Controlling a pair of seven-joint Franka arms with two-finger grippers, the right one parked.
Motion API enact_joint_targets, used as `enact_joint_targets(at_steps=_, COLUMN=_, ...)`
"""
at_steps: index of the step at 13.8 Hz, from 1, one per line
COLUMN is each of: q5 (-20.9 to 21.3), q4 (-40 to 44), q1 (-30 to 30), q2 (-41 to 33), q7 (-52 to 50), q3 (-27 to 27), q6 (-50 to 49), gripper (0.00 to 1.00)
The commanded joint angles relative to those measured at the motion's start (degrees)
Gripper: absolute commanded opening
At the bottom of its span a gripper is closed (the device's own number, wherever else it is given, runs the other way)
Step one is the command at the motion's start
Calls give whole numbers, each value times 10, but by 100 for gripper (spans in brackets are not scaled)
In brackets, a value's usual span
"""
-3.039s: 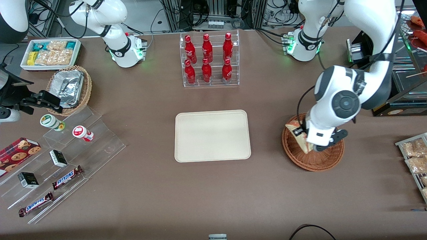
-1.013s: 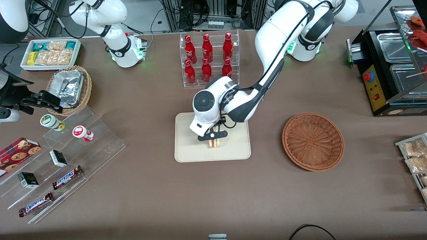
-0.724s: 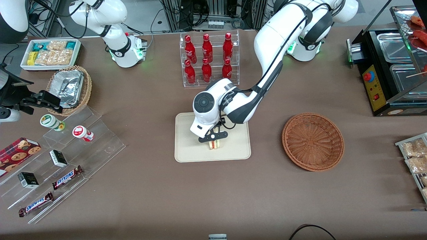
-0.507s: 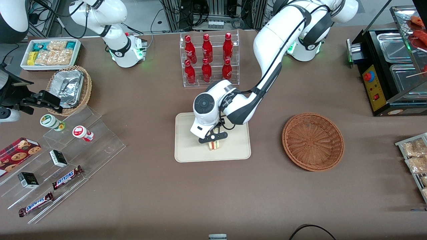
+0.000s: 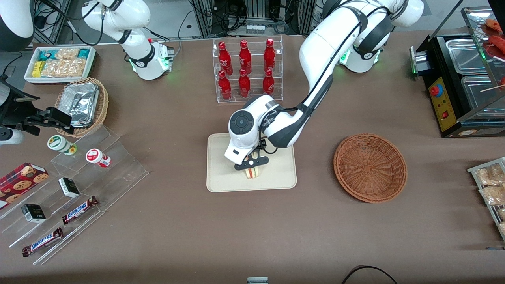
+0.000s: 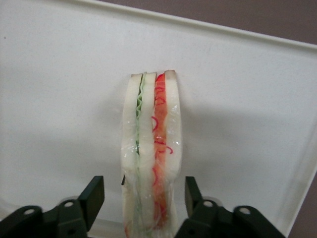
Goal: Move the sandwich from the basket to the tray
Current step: 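Lower the sandwich onto the cream tray and open the left gripper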
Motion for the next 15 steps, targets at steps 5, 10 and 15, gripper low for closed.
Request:
enact_joint_targets(at_steps=5, q5=2, q4=10, q1=1, q2=-65, q7=-7, q3=2, q6=-38, gripper=100)
enact_joint_targets(at_steps=10, q5=7, q4=10, q1=17, q2=-93, q7=56, q3=4, q6=-74, gripper=100)
enact_joint_targets(at_steps=15, q5=2, q4=8, q1=70, q2=-129, q7=130, q3=5, q6=-130, gripper=100)
